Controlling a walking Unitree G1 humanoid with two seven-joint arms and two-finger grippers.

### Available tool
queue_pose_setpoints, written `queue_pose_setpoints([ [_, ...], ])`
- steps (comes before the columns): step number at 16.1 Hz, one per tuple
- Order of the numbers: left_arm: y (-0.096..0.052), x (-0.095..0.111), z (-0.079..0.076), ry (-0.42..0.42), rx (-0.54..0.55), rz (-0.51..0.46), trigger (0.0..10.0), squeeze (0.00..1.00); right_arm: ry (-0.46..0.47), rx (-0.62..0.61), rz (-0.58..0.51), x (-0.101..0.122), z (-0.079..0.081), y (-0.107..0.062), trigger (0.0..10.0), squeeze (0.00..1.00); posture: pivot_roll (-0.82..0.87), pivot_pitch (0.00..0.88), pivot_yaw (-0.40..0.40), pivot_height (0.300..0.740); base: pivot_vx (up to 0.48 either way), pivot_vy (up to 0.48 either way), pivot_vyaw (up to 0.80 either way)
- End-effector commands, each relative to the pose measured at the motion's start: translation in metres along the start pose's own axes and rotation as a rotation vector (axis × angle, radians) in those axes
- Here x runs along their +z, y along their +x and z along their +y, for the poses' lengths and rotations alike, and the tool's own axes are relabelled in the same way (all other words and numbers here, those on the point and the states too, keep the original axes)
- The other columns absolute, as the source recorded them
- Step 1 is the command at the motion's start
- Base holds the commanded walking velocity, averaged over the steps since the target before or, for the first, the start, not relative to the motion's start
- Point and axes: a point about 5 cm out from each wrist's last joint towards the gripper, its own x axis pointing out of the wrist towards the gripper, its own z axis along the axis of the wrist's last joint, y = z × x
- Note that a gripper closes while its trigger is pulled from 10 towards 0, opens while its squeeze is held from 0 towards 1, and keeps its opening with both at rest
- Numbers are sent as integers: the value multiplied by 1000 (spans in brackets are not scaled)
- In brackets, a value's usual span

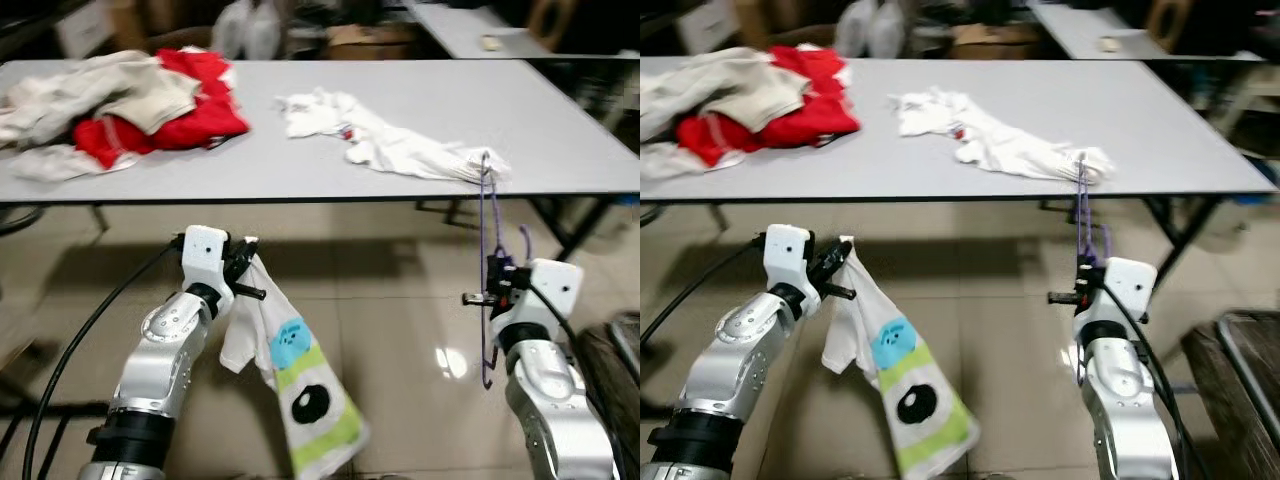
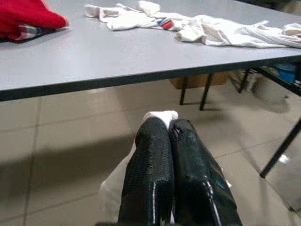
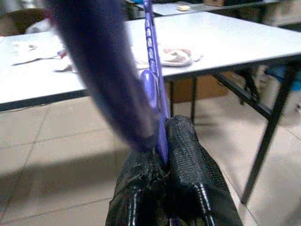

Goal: Hang hanger

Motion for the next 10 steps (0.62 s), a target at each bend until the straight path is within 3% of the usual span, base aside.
queue_pose_setpoints([
  [1, -1, 5, 3, 25, 17, -25, 10000, 0, 63, 58, -7, 6, 6, 2, 10000, 0, -153, 0, 7, 740, 0, 368, 0],
  [2, -1, 7, 2, 27, 21, -34, 10000, 0, 120, 110, -6, 8, 12, 1, 10000, 0, -148, 0, -2, 740, 0, 368, 0],
  [6, 0, 10, -4, 31, 24, -50, 10000, 0, 148, 191, -21, 13, 24, 3, 10000, 0, -144, 0, -11, 740, 0, 368, 0],
  [10, 1, 13, -7, 34, 26, -69, 10000, 0, 127, 190, -35, 17, 23, 8, 10000, 0, -144, 0, -18, 740, 0, 0, 0],
])
